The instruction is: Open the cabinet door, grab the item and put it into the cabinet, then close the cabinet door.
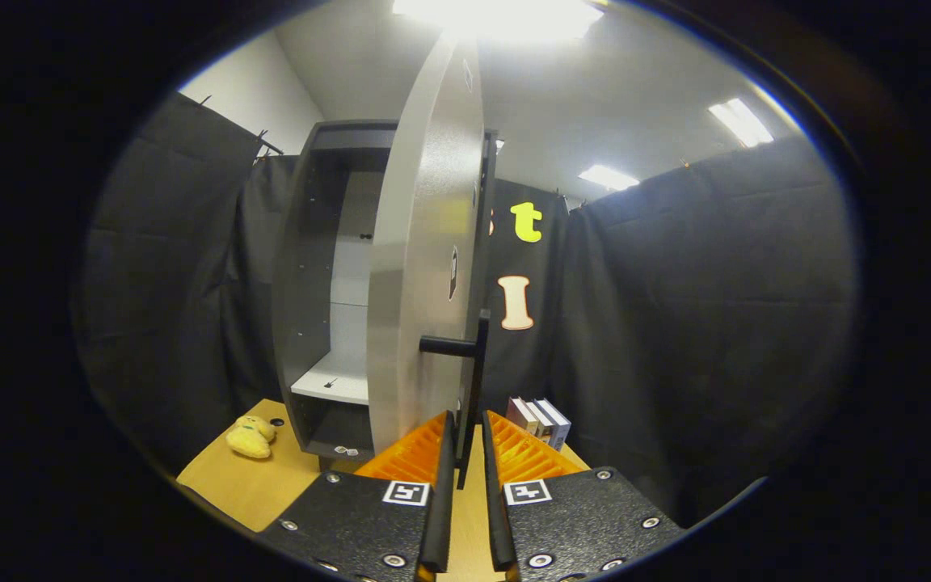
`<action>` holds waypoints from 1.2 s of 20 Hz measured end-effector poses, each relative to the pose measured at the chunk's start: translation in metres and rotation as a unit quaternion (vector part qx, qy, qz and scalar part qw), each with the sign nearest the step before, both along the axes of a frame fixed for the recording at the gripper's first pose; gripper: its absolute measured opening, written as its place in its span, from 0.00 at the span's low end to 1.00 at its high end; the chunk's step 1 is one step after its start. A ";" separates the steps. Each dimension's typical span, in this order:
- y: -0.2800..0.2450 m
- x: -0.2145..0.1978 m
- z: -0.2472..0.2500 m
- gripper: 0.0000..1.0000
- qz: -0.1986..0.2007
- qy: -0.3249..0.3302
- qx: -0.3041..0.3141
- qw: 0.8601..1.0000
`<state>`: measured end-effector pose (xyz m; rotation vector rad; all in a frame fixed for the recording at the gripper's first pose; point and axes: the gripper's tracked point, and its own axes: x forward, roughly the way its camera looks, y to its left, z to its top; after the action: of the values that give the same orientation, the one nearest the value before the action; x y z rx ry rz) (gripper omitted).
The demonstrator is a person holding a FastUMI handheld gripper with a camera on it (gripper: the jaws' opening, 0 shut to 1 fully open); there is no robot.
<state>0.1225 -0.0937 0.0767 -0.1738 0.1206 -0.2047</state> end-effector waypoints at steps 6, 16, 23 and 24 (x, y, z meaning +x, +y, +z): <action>-0.037 -0.009 0.001 0.13 -0.052 -0.011 0.012 0.999; -0.035 -0.043 0.026 0.47 -0.079 -0.073 0.019 0.994; 0.039 -0.015 -0.015 0.93 -0.003 -0.070 0.042 0.997; 0.051 -0.011 -0.024 0.93 0.009 -0.067 0.044 0.997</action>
<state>0.1118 -0.0427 0.0523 -0.0728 -0.0050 -0.1918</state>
